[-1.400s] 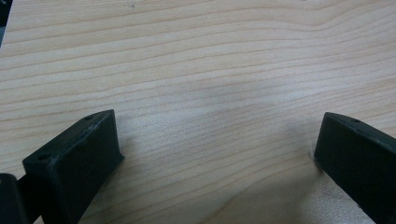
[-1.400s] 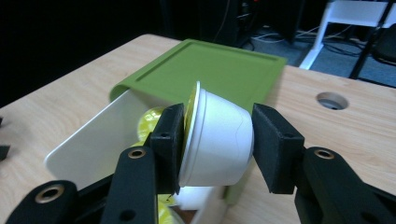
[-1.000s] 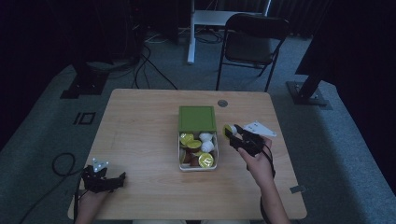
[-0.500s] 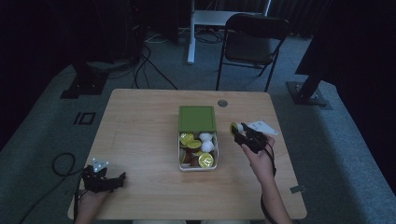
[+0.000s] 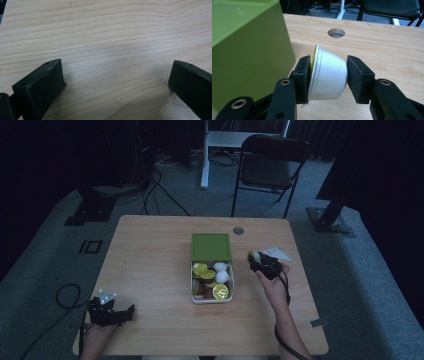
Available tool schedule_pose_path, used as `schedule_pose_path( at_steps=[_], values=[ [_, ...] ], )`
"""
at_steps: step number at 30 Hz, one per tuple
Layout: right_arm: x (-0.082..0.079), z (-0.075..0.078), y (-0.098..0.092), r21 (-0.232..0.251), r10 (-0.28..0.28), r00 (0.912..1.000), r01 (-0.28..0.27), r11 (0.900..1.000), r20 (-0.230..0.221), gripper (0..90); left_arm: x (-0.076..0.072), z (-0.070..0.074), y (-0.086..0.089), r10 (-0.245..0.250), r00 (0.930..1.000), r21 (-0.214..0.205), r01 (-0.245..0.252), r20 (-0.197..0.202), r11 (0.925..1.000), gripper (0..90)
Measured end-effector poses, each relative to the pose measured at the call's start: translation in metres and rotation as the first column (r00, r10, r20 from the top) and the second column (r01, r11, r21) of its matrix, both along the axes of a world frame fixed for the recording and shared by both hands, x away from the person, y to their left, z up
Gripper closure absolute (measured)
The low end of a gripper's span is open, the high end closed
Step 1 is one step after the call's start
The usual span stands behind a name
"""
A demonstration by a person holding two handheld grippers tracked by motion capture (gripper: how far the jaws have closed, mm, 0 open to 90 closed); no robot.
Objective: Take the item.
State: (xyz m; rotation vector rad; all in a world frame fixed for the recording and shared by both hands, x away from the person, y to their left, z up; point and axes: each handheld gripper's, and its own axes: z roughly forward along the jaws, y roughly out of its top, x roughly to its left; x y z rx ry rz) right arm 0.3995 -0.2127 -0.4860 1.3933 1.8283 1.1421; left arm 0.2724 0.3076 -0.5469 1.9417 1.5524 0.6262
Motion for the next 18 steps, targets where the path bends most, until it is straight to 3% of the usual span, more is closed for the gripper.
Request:
schedule_pose_path(
  at_steps=[6,18],
  values=[
    [0.012,-0.010,0.001,0.011,-0.015,0.9996,0.016,0.9998,-0.024,55.6,0.000,0.000,0.000,0.000,1.0000,0.000,0.000,0.000,1.0000,0.3],
    [0.032,-0.034,0.002,-0.017,-0.050,0.9931,0.049,0.9987,-0.106,55.6,0.000,0.000,0.000,0.000,1.0000,0.000,0.000,0.000,1.0000,0.3]
  ],
)
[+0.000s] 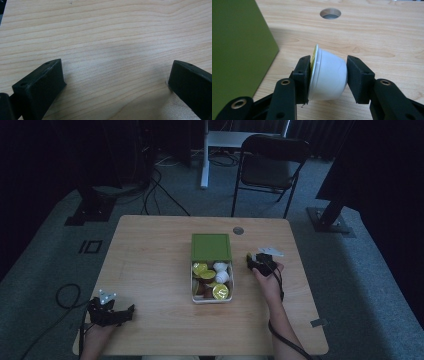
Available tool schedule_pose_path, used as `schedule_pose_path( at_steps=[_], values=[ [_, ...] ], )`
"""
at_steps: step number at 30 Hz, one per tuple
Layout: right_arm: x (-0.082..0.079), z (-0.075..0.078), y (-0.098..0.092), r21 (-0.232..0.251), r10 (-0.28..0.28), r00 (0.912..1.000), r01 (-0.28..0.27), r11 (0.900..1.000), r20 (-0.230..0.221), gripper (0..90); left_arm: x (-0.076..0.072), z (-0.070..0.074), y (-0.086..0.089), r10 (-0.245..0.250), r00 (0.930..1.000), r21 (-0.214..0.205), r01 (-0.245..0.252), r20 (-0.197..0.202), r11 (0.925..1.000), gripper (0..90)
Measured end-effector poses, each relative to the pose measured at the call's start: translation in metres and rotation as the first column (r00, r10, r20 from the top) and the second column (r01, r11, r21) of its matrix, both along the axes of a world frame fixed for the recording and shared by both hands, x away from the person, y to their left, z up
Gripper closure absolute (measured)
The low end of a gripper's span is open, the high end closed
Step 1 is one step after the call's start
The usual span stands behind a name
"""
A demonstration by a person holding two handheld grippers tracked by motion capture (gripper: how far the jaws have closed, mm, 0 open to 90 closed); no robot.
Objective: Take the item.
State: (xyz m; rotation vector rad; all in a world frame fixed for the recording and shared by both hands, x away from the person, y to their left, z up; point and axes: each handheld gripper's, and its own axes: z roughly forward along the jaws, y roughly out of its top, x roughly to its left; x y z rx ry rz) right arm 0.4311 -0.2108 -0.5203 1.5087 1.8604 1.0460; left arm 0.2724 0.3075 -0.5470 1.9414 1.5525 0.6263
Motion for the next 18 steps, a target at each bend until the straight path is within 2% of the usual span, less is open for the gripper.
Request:
schedule_pose_path(
  at_steps=[13,18],
  values=[
    [0.008,-0.017,0.001,-0.006,-0.011,0.9979,0.010,0.9999,-0.064,55.6,0.000,0.000,0.000,0.000,1.0000,0.000,0.000,0.000,1.0000,0.4],
    [0.007,-0.018,-0.001,0.001,-0.021,0.9975,0.021,0.9998,-0.067,55.5,0.000,0.000,0.000,0.000,1.0000,0.000,0.000,0.000,1.0000,0.4]
  ],
)
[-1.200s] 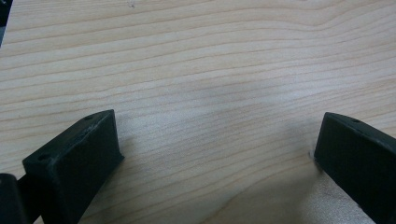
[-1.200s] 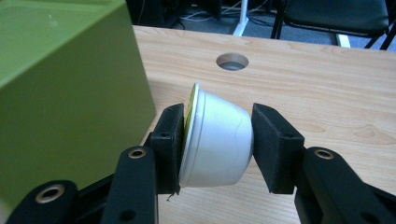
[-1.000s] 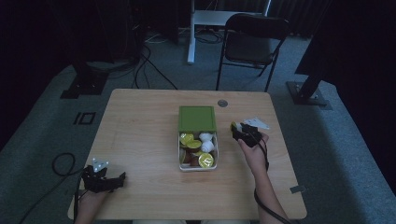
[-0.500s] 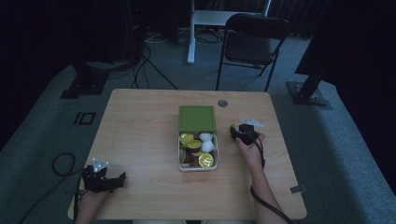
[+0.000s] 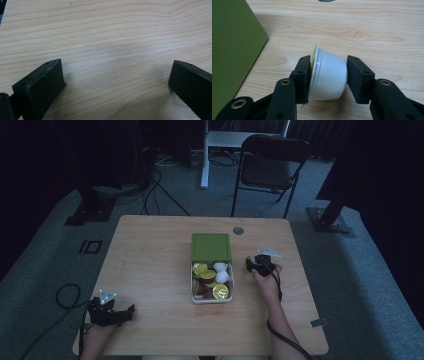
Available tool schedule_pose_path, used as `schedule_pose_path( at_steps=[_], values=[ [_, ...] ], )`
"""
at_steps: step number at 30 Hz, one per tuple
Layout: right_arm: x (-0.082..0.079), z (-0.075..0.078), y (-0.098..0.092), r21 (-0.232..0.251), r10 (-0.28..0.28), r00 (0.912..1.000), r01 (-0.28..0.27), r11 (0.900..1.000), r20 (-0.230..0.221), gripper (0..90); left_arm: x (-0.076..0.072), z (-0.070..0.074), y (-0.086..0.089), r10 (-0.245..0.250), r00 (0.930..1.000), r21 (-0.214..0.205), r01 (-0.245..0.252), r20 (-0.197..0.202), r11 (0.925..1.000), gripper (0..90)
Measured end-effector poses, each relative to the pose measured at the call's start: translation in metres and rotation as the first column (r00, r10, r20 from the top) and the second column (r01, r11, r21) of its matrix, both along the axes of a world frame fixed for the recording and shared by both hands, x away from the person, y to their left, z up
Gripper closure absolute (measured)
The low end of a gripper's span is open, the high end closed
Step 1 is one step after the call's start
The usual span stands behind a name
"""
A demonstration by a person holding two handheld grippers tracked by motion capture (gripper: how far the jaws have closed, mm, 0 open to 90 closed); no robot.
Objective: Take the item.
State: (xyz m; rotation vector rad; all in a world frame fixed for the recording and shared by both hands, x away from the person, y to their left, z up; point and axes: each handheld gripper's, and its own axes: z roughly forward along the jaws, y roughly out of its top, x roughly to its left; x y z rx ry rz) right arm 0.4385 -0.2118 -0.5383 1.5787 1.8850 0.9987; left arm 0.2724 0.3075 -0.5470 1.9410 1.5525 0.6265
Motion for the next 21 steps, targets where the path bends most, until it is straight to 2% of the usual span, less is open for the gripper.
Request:
schedule_pose_path(
  at_steps=[3,8,12,21],
  values=[
    [0.000,-0.001,-0.002,0.023,0.006,0.9999,-0.006,0.9997,-0.008,54.9,0.000,0.000,0.000,0.001,1.0000,0.000,-0.001,-0.001,1.0000,0.4],
    [0.001,0.000,-0.003,0.020,0.014,0.9998,-0.014,0.9997,-0.012,49.4,0.000,0.000,0.000,0.005,1.0000,0.000,-0.005,0.000,1.0000,0.3],
    [0.000,0.003,-0.004,0.015,0.021,0.9997,-0.020,0.9997,-0.009,48.6,0.000,0.000,0.000,0.005,1.0000,0.000,-0.005,0.000,1.0000,0.3],
    [-0.012,0.019,-0.010,0.017,0.045,0.9981,-0.046,0.9988,0.041,41.1,0.000,0.000,0.000,0.005,1.0000,0.000,-0.005,0.000,1.0000,0.4]
  ],
)
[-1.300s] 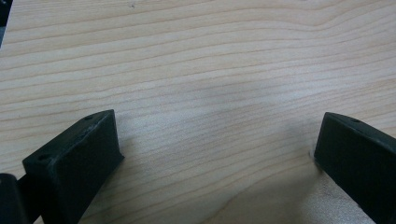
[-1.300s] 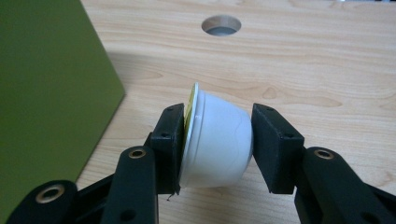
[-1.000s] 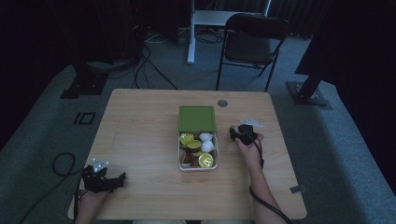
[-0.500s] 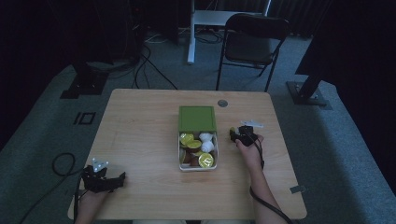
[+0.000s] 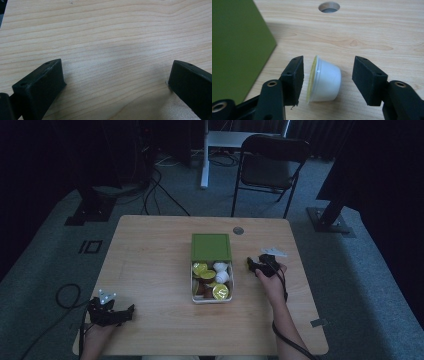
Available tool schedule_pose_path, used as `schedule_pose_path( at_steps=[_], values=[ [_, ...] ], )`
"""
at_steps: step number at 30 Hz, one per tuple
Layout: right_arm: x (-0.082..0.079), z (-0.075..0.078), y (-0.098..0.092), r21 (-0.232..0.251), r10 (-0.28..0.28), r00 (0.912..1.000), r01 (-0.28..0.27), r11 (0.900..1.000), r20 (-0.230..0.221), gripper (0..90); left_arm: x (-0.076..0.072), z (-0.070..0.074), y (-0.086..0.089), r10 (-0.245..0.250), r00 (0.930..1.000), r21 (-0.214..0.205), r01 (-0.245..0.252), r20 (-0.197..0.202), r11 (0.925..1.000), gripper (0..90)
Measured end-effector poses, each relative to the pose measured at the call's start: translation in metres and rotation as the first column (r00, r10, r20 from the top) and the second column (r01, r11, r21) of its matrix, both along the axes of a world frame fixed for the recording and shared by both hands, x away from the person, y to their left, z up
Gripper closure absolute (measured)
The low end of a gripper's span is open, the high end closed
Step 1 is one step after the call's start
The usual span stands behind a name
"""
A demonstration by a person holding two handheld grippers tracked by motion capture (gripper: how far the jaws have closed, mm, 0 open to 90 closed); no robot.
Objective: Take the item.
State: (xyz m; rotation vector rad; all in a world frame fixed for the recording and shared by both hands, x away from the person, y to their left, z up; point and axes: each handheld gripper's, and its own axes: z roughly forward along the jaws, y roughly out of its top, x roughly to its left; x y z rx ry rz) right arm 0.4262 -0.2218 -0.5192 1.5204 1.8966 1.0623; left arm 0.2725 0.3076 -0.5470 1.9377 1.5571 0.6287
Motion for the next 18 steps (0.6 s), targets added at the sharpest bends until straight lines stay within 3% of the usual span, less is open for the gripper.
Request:
schedule_pose_path(
  at_steps=[7,14,18],
  values=[
    [-0.018,0.010,-0.010,-0.014,0.031,0.9988,-0.031,0.9994,0.037,36.1,0.000,0.000,0.000,0.000,1.0000,0.000,0.000,0.000,1.0000,0.3],
    [-0.036,0.012,-0.025,0.017,0.065,0.9967,-0.066,0.9977,0.048,27.6,0.000,0.000,0.000,0.000,1.0000,0.000,0.000,0.000,1.0000,0.4],
    [-0.047,0.014,-0.032,-0.007,0.068,0.9958,-0.067,0.9977,0.061,23.1,0.000,0.000,0.000,0.000,1.0000,0.000,0.000,0.000,1.0000,0.4]
  ],
)
